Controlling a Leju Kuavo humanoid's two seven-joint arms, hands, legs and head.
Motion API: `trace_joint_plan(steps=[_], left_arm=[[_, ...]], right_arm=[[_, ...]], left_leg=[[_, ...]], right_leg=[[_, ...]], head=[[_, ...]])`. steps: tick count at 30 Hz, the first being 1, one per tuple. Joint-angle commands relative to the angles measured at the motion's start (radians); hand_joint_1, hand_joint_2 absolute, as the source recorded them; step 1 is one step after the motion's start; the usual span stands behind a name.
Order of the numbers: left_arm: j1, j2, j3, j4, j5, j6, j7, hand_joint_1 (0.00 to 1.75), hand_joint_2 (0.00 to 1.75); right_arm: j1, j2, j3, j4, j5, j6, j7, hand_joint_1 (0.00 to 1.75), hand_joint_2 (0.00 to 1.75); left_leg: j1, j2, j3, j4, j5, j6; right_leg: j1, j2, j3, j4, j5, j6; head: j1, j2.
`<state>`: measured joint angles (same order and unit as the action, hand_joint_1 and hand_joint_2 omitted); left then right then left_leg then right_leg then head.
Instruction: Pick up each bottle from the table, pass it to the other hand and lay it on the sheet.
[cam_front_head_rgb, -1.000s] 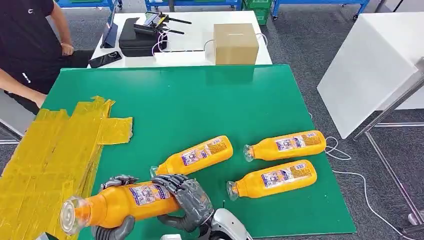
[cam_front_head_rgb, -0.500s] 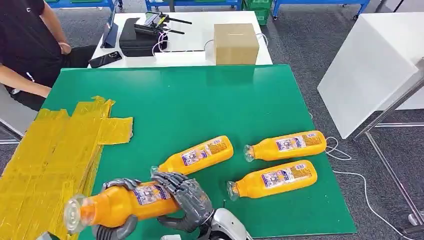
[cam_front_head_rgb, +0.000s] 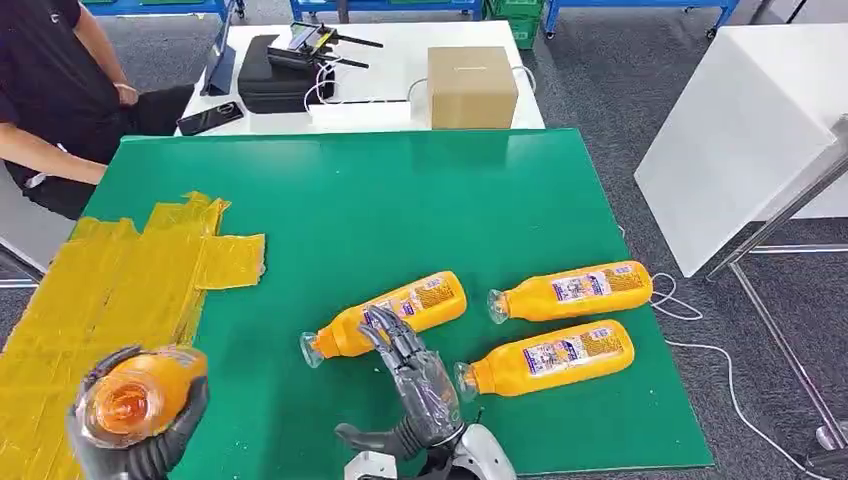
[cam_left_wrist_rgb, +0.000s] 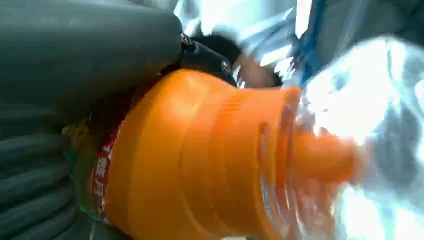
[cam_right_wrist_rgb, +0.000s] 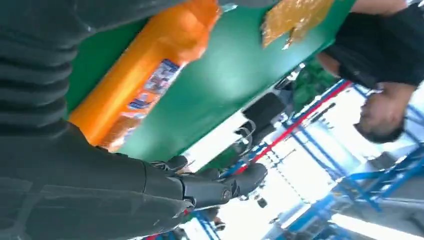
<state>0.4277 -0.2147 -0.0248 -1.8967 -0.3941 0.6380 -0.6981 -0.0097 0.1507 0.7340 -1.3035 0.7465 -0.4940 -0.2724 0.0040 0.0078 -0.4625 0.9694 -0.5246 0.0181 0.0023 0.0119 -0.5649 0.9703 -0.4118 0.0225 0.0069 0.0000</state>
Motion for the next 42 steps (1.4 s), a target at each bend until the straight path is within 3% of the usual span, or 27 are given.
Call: trace_joint_plan(steps=[1,6,8,17,24,31,32,34,35,42], left_arm=[[0.031,-0.067,0.148,-0.101,-0.285,0.060,0.000,1.75,1.75],[-0.033,-0.134,0.287,0.092,-0.687,0.060,0.001,1.75,1.75],[-0.131,-0.054,0.286,0.417,-0.936,0.060,0.196,1.75,1.75],[-0.252,0.110,0.239,0.756,-0.978,0.060,0.393,1.75,1.75],[-0.275,0.134,0.233,0.807,-1.013,0.060,0.435,1.75,1.75],[-0.264,0.113,0.309,0.738,-1.050,0.060,0.435,1.75,1.75],[-0.265,0.112,0.318,0.738,-1.060,0.060,0.434,0.00,1.75],[-0.265,0.119,0.325,0.749,-1.083,0.060,0.427,0.00,1.75],[-0.267,0.122,0.325,0.750,-1.082,0.060,0.425,0.00,0.00],[-0.266,0.149,0.290,0.776,-1.026,0.060,0.324,0.00,0.00]], right_arm=[[0.027,0.005,-0.045,0.007,-0.003,-0.009,0.010,0.00,0.00],[0.002,0.012,-0.049,0.054,-0.005,0.006,0.019,0.00,0.00],[-0.022,0.017,-0.053,0.082,-0.005,0.026,0.023,0.00,0.00],[-0.041,0.022,-0.026,0.095,-0.014,0.062,0.021,0.00,0.00],[-0.051,0.021,-0.017,0.114,-0.025,0.070,0.013,0.00,0.00],[-0.054,0.020,-0.006,0.128,-0.032,0.076,0.012,0.00,0.00],[-0.058,0.020,-0.006,0.135,-0.025,0.071,0.016,0.00,0.00],[-0.072,0.015,-0.007,0.152,-0.014,0.062,0.030,0.00,0.00],[-0.079,0.012,-0.008,0.157,-0.004,0.059,0.039,0.00,0.00],[-0.134,-0.013,-0.031,0.190,0.021,0.077,0.072,0.00,0.00]], left_leg=[[0.001,-0.001,0.001,0.000,-0.001,0.000],[0.000,0.000,0.002,-0.002,0.000,-0.001],[-0.002,-0.002,0.004,-0.005,0.002,0.000],[-0.001,-0.004,0.004,-0.004,0.002,-0.001],[0.000,-0.001,0.005,-0.005,0.002,-0.001],[0.000,-0.003,0.004,-0.002,0.001,-0.001],[0.001,-0.003,0.004,-0.002,0.002,-0.002],[0.001,-0.003,0.004,-0.002,0.002,-0.002],[0.001,-0.003,0.004,-0.003,0.002,-0.003],[0.000,-0.003,0.005,-0.003,0.004,-0.004]], right_leg=[[0.001,-0.001,0.001,-0.001,0.000,0.001],[0.000,0.000,0.002,-0.002,0.001,0.000],[-0.002,-0.002,0.004,-0.004,0.001,0.000],[0.000,-0.004,0.004,-0.003,0.000,0.000],[0.000,0.000,0.004,-0.003,0.002,0.000],[-0.001,-0.002,0.005,-0.001,0.001,0.000],[0.000,-0.001,0.004,-0.002,0.002,-0.001],[-0.001,-0.001,0.004,-0.001,0.002,-0.001],[0.000,-0.001,0.004,-0.002,0.002,-0.001],[0.000,-0.001,0.005,-0.001,0.002,0.000]], head=[[0.001,0.000],[0.001,0.000],[0.001,0.000],[0.001,0.000],[0.001,0.000],[0.001,0.000],[0.000,0.000],[0.000,0.000],[0.000,0.000],[0.000,0.000]])
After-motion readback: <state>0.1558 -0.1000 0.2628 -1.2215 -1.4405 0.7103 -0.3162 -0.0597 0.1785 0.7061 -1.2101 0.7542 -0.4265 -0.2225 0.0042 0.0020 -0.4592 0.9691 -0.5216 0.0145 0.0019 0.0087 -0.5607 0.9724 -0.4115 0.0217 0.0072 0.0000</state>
